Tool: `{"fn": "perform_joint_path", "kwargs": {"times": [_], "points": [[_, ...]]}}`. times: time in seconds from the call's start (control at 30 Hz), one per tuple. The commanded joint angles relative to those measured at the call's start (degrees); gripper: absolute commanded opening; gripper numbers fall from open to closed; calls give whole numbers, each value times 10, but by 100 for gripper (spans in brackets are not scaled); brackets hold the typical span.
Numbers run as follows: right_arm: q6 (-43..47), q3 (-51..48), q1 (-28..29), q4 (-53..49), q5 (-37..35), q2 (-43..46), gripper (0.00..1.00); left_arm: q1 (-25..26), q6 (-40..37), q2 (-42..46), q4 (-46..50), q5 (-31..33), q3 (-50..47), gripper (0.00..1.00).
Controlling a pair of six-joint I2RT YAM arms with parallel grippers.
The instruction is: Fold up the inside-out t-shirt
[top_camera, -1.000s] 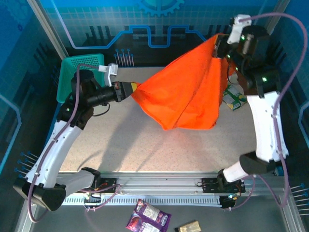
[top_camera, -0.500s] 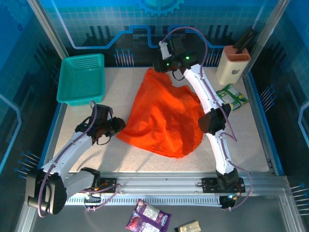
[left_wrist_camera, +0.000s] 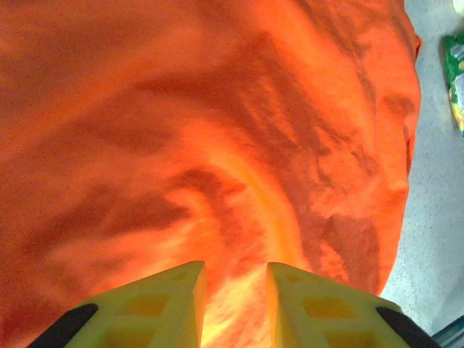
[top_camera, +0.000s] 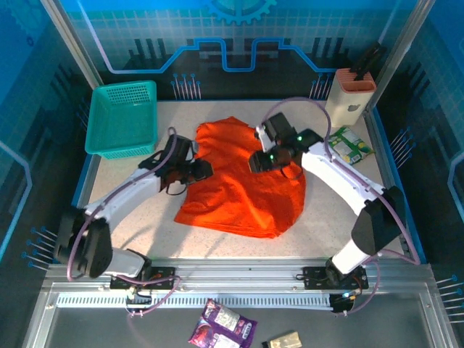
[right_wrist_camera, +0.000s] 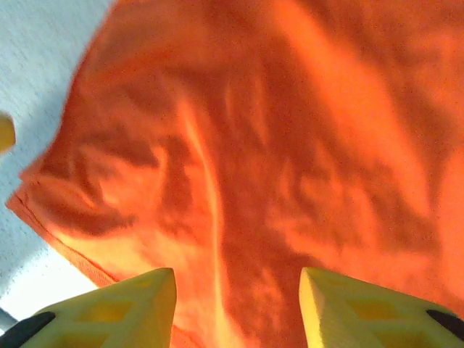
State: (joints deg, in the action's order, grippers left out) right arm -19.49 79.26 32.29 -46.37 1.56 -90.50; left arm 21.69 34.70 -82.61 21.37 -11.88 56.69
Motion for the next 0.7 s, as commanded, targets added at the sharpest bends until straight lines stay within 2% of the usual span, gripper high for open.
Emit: {"fn": "perform_joint_path", "kwargs": {"times": [0.0,0.17,0.3,0.47,0.67], "points": [[-64,-102,11,47,-2,16,50,12,-29,-76,-29,-39,33,26],[-91,-202,-19,131,3,9,51,8,-26,-192,-71,-53,56,24],[-93,-219,-59,192,22,-33,51,-17,-17,-237,-99,-56,41,22],[-73,-166,-94,229,52,-131,51,-62,-6,-240,-131,-63,-5,22],[-33,-41,-104,193,68,-224,51,-99,-4,-207,-143,-63,-49,22]]}}
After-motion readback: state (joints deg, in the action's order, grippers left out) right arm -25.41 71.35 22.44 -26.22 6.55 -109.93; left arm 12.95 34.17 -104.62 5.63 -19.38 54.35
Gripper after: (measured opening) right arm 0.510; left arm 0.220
